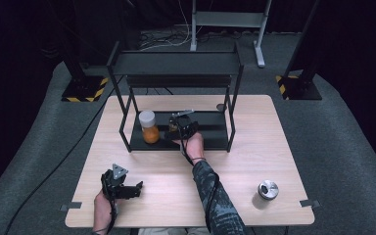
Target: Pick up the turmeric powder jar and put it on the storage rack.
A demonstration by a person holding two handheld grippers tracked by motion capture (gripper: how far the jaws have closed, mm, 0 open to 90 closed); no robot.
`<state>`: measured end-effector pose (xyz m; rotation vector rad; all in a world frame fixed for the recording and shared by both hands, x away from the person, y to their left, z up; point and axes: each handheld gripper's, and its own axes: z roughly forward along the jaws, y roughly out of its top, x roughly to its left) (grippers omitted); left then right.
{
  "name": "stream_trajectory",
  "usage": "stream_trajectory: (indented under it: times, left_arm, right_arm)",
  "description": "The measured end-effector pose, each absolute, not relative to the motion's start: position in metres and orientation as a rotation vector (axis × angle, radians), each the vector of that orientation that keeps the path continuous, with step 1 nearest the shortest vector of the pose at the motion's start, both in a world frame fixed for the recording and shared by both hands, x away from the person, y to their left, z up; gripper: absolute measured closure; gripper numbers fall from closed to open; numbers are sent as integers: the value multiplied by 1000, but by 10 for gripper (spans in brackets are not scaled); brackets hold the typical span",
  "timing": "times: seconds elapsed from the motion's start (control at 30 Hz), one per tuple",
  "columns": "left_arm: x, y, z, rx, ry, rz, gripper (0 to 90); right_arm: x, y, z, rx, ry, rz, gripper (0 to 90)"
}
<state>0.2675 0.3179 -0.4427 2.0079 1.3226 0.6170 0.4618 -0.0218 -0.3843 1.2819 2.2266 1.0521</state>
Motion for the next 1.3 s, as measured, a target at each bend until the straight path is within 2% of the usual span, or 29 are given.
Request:
stream_trajectory:
  times: [0.37, 0.77, 1.3]
  left_arm:
    - [267, 318, -443, 2008, 1322, 618, 10]
    - [267, 318, -443, 2009, 1322, 620, 10]
    - [267, 318, -443, 2011, 1320, 621, 9]
  right_arm:
    - [449, -33, -374, 1284, 2299, 998, 44]
    - [416, -59, -379, 1287, 2327, 995, 34]
    - [332, -96, -407, 1247, 2348, 1020, 0]
